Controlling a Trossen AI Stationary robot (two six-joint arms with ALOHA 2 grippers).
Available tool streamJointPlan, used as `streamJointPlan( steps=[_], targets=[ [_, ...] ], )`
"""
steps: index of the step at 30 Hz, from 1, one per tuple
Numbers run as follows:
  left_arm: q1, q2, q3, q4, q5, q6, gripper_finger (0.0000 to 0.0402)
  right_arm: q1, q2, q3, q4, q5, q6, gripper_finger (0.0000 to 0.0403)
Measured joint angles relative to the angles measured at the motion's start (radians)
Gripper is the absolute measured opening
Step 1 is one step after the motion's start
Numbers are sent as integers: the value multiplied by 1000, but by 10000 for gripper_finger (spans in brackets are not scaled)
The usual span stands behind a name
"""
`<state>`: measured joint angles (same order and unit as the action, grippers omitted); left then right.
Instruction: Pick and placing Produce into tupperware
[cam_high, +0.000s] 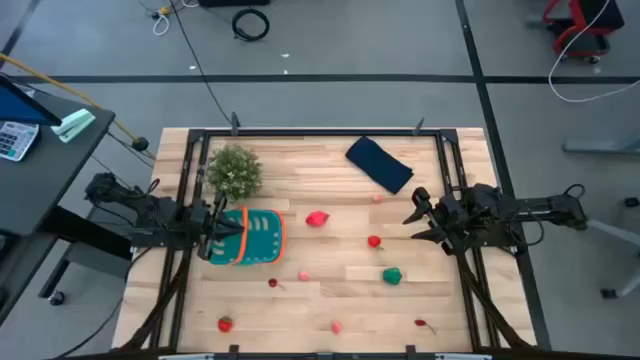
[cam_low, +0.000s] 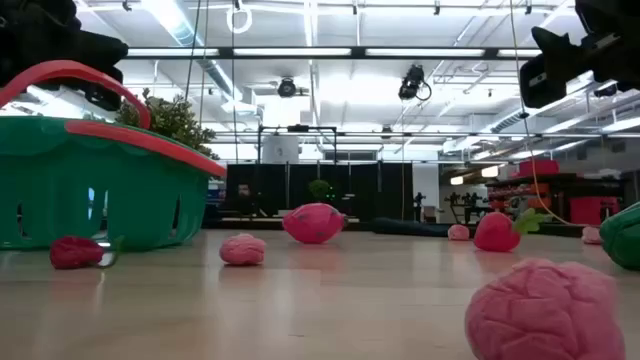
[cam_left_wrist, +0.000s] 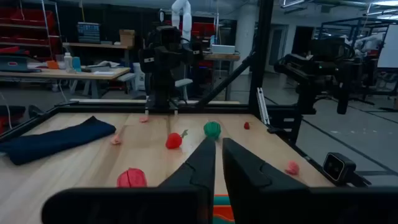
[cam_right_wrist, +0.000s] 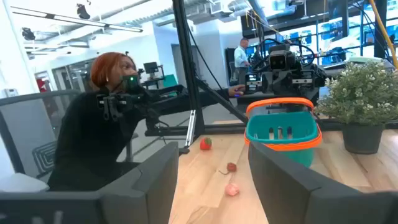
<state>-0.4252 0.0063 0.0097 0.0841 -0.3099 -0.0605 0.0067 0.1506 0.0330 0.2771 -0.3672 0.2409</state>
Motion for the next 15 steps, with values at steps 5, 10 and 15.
streamJointPlan(
  steps=[5,10,15],
  targets=[
    [0,0,0,0,0,0,28,0,0,0,0,0,0,204],
    [0,0,0,0,0,0,34,0,0,0,0,0,0,204],
    [0,0,0,0,0,0,40,0,0,0,0,0,0,204]
  ],
)
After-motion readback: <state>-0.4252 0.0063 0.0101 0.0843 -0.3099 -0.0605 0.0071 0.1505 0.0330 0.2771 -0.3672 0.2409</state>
